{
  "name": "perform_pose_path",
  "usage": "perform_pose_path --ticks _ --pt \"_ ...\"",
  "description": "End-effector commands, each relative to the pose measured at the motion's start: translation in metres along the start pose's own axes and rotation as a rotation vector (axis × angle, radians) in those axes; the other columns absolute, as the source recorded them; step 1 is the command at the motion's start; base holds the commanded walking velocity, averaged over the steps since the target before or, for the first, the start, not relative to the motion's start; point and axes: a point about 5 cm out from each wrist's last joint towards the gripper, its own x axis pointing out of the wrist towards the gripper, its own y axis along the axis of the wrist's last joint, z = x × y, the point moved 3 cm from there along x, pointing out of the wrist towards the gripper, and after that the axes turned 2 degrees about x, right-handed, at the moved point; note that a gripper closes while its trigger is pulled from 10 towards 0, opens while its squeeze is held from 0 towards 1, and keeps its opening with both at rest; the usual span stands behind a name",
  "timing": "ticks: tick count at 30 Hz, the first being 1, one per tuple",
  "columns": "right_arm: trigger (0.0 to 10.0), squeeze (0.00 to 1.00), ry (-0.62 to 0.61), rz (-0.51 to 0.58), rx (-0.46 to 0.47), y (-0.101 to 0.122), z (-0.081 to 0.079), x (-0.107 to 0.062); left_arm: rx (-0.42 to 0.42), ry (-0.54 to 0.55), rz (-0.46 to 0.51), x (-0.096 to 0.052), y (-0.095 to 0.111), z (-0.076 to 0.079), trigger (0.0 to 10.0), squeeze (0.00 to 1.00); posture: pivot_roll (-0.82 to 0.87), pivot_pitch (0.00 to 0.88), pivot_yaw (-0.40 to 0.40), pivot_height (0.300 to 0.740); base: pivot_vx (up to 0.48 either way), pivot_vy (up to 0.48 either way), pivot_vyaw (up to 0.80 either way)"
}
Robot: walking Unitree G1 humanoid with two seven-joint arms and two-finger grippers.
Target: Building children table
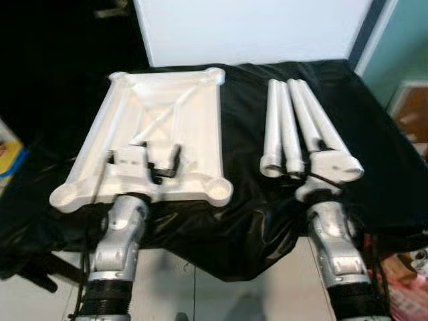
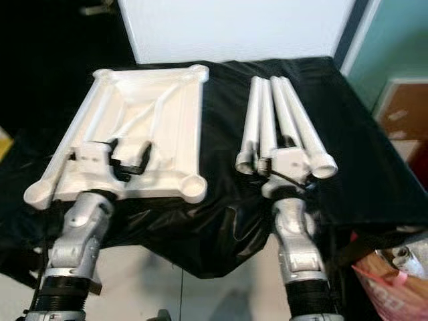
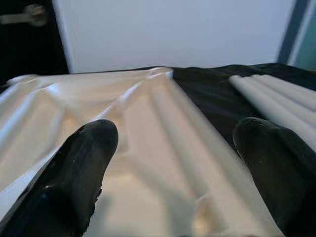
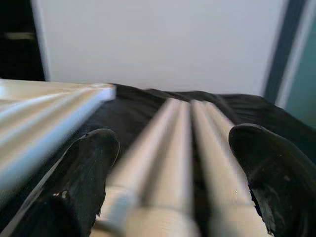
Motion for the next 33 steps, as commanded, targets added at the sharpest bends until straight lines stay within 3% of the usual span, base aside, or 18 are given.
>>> perform_pose_path --ticks 1,12,19,23,33 --pt "10.0 0.00 -0.026 -0.032 -0.011 -0.006 0.007 -0.003 -0.015 -0.027 -0.003 0.001 0.000 0.007 10.0 0.00 0.00 0.053 0.031 0.740 0.000 0.000 0.00" --pt "10.0 0.00 -0.040 -0.104 0.015 -0.017 0.004 0.000 -0.041 -0.059 0.009 0.003 0.002 0.016 10.0 0.00 0.00 0.048 0.029 0.740 0.000 0.000 0.00" --pt "10.0 0.00 -0.010 -0.170 0.055 -0.026 -0.003 0.003 -0.047 -0.165 0.018 0.003 0.007 0.035 10.0 0.00 0.00 0.051 0.030 0.740 0.000 0.000 0.00" --pt "10.0 0.00 -0.011 -0.273 0.078 -0.043 -0.004 0.007 -0.047 -0.283 0.024 -0.001 0.011 0.056 10.0 0.00 0.00 0.054 0.031 0.740 0.000 0.000 0.00" --pt "10.0 0.00 0.003 -0.353 0.123 -0.057 -0.015 0.022 -0.041 -0.379 0.032 -0.004 0.020 0.071 10.0 0.00 0.02 0.077 0.045 0.740 0.000 0.000 0.00"
